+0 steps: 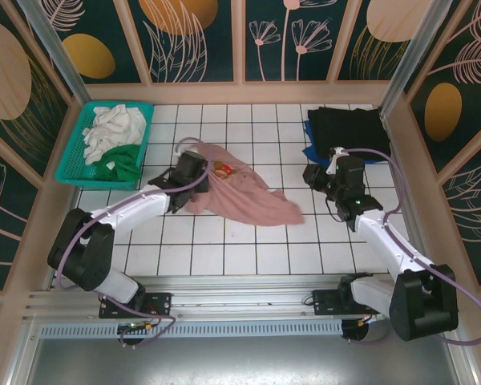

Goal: Fold and stack the t-shirts

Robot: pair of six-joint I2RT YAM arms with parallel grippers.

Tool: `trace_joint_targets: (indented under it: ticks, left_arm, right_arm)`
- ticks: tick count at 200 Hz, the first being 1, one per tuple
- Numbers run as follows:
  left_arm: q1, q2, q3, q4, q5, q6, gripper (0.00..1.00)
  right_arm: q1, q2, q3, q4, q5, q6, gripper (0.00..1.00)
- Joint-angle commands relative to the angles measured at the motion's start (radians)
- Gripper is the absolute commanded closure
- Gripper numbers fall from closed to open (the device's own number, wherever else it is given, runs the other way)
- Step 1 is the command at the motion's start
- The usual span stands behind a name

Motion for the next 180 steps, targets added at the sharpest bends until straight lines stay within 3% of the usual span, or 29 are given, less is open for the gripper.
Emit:
trace_joint_targets:
  ticks: [1, 9, 36, 54, 99, 142, 163, 180]
  left_arm:
    - [0.048, 0.043, 0.07, -0.095, -0.076, 0.01, 0.52]
    - [0.048, 0.058, 0.104, -0.126, -0.086, 0.005, 0.33]
    - [0.024, 0.022, 0.089, -0.094, 0.028, -0.01, 0.23]
    - [-0.067, -0.023, 0.036, -0.084, -0.006, -0.031, 0.18]
    - [-0.204, -0.001, -0.173, 0.017, 0.093, -0.166, 0.2]
    - [-0.223, 0.074, -0.256, 0.123, 0.14, -0.208, 0.18]
    - [-0.223, 0.117, -0.229, 0.122, 0.124, -0.208, 0.26]
    - [-0.222, 0.114, -0.209, 0.118, 0.106, -0.206, 0.5]
  right_arm:
    - [0.012, 0.055, -0.026, 0.087, -0.039, 0.0, 0.62]
    - [0.022, 0.084, -0.027, 0.106, -0.054, -0.004, 0.61]
    - [0.094, 0.207, 0.004, 0.147, -0.056, -0.014, 0.59]
    - [0.154, 0.309, 0.055, 0.161, -0.058, -0.028, 0.56]
    - [0.235, 0.615, 0.295, 0.147, -0.053, -0.104, 0.51]
    - [0.305, 0.919, 0.637, 0.059, -0.089, -0.173, 0.46]
    - [0.323, 1.037, 0.778, 0.005, -0.102, -0.19, 0.45]
    - [0.345, 1.099, 0.86, -0.043, -0.108, -0.192, 0.45]
